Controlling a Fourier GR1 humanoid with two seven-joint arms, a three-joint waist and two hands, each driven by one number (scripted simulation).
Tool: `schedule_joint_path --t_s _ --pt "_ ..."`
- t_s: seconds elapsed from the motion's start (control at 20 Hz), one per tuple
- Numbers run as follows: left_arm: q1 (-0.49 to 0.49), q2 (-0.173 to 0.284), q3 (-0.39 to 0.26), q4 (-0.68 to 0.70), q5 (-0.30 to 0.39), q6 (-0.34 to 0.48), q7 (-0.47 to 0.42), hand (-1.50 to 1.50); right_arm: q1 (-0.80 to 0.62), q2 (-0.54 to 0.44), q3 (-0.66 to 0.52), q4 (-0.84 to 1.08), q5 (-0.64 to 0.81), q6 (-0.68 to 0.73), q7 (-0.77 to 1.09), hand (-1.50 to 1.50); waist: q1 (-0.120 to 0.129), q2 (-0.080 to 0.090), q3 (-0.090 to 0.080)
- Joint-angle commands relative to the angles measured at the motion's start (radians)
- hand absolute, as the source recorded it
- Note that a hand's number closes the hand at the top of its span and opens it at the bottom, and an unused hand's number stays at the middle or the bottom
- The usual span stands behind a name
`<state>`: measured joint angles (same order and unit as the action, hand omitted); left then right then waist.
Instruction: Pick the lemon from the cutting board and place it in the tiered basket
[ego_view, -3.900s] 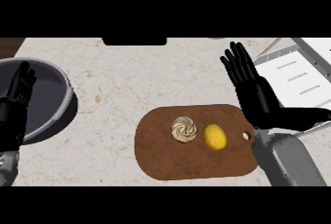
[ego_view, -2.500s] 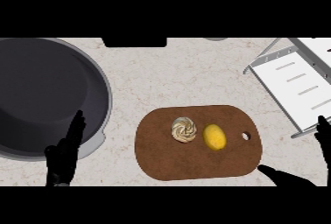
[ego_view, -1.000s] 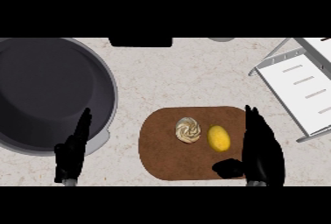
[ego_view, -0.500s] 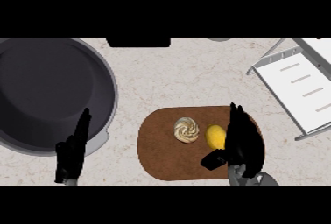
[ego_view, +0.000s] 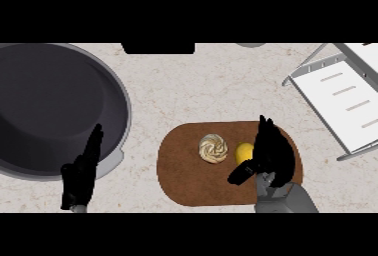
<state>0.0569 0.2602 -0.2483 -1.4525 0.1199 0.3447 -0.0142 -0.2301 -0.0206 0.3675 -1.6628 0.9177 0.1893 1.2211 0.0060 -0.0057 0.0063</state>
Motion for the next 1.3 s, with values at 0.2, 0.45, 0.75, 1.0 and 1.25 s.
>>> schedule_joint_path --t_s 0.2,0.45,0.75,1.0,1.25 --pt "-0.030 -0.010 0.020 0.078 0.009 -0.019 0.035 0.00 -0.028 0.020 -0.010 0.035 -0.051 0.095 0.224 -1.50 -0.008 0.007 -0.008" --pt "-0.031 -0.018 0.044 0.121 0.012 -0.021 0.005 0.00 -0.024 0.020 -0.056 0.081 -0.069 0.071 0.188 -1.50 -0.011 0.008 -0.008" --pt "0.010 -0.064 0.005 0.104 -0.025 0.010 -0.017 0.00 -0.002 0.020 -0.020 0.162 -0.086 -0.022 0.167 -1.50 -0.003 0.008 -0.007" --pt "0.066 -0.027 0.010 0.043 -0.014 -0.033 -0.011 0.00 0.029 0.017 -0.100 0.155 -0.061 0.016 0.084 1.50 -0.004 0.005 -0.007" --pt "0.009 -0.047 0.029 0.091 -0.024 -0.035 0.007 0.00 -0.043 0.020 -0.090 0.282 -0.048 -0.083 -0.012 1.50 0.001 0.008 -0.006"
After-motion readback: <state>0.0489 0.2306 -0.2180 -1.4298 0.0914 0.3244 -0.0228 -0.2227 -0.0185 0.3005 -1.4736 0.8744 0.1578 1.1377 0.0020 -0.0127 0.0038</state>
